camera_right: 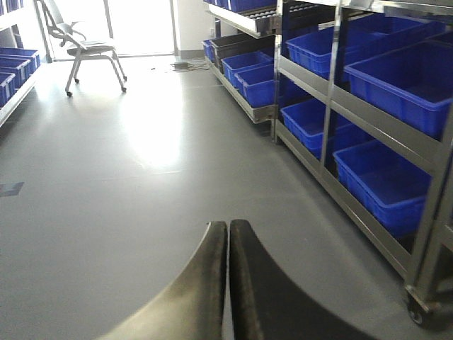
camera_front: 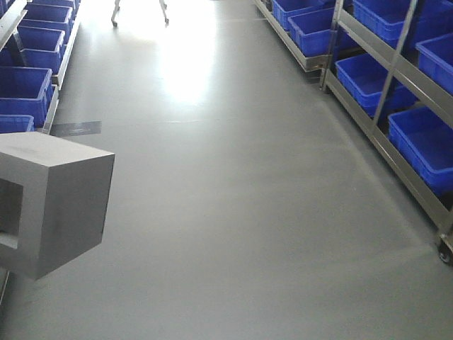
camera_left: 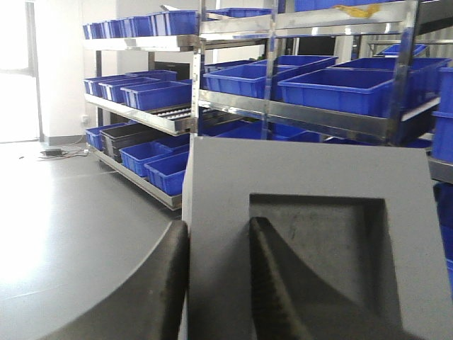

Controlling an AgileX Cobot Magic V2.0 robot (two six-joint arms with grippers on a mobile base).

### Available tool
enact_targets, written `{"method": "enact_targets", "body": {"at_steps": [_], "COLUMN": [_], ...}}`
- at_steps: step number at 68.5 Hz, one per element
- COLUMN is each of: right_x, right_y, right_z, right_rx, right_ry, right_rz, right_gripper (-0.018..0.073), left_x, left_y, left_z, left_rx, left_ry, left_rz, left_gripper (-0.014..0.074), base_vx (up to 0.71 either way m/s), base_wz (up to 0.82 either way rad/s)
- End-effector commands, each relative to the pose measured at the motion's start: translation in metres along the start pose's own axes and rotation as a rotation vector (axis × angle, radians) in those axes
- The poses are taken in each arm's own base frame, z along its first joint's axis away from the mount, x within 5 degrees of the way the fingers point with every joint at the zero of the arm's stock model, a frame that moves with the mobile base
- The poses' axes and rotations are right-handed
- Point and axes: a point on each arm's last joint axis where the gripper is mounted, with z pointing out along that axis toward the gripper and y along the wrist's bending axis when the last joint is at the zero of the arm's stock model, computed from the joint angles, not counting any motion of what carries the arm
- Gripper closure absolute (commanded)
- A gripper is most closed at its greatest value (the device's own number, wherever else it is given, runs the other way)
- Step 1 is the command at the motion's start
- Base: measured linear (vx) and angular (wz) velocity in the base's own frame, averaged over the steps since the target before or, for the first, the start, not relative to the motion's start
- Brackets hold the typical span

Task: Sort gray base to blue bin
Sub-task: 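Drive down the aisle and turn toward the blue bin rack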

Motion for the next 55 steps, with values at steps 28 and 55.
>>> {"method": "enact_targets", "body": {"at_steps": [28,55], "right_x": [-0.0067,-0.0067], "right_y": [-0.0003,-0.0003], "right_z": [-0.0008,-0.0008], "right_rx": [0.006,0.006], "right_ry": [-0.082,-0.082], "right_rz": [-0.020,-0.020], "right_gripper": [0.0564,0.0564], "left_x": [-0.0204,-0.0204], "left_y": [-0.0028,-0.0028], "left_z": [-0.0016,-0.0016], "left_rx": [0.019,0.019], "left_ry": [-0.140,-0.140], "left_rz": [-0.012,-0.012], "left_gripper": [0.0594,0.0594], "base_vx": [0.46,0.46], "base_wz": [0.16,0.09]}}
